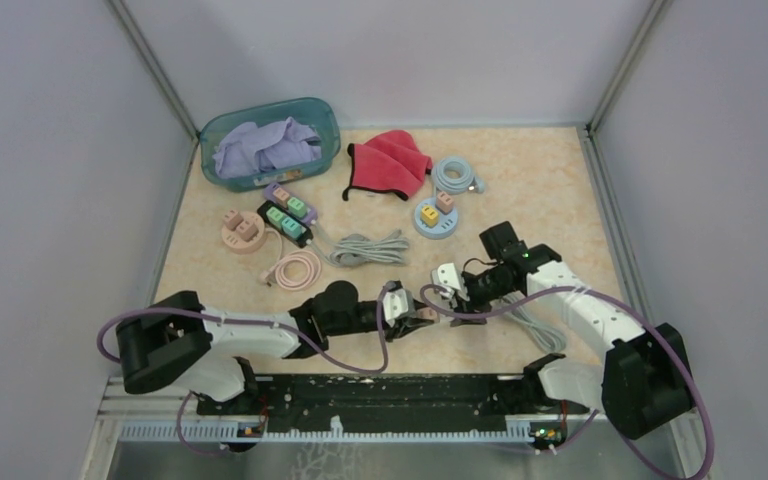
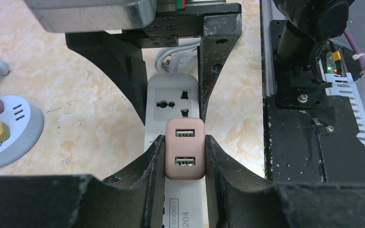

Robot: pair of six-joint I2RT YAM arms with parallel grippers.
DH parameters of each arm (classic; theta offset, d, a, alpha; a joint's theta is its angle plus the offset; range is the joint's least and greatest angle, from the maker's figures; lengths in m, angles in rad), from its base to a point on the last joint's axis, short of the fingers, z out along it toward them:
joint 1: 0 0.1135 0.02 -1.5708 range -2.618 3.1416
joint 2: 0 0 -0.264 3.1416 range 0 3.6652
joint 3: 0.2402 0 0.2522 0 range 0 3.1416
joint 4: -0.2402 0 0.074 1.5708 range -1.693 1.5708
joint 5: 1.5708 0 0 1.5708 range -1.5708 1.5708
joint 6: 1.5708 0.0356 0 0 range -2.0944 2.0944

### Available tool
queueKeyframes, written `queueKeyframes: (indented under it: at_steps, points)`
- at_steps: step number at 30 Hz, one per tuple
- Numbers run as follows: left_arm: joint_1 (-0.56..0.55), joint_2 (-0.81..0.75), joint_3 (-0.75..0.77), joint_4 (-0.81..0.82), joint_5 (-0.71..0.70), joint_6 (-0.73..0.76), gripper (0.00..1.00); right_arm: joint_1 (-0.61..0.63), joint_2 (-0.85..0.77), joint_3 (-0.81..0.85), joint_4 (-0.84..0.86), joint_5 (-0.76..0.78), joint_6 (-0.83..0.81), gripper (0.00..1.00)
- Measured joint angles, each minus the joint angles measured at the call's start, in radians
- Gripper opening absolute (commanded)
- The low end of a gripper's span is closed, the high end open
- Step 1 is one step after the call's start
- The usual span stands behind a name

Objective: Pull the plug off the socket
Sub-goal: Remove the plug from the socket.

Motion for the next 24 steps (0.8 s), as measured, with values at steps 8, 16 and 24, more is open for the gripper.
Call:
queueKeyframes:
  at_steps: [8, 16, 24]
  points:
    - [-0.003, 0.074, 0.074, -0.043, -0.009, -0.007, 0.00, -0.008, 0.000, 0.000, -0.024, 0.063, 0.001, 0.00]
    - [-0.006, 0.021, 0.035, -0.027, -0.053, -0.031, 0.00, -0.005, -0.002, 0.007, -0.011, 0.036, 0.024, 0.00]
    - [-0.006, -0.086, -0.065, 0.045, -0.095, -0.083, 0.00, 0.007, -0.002, 0.032, 0.003, -0.038, 0.060, 0.00]
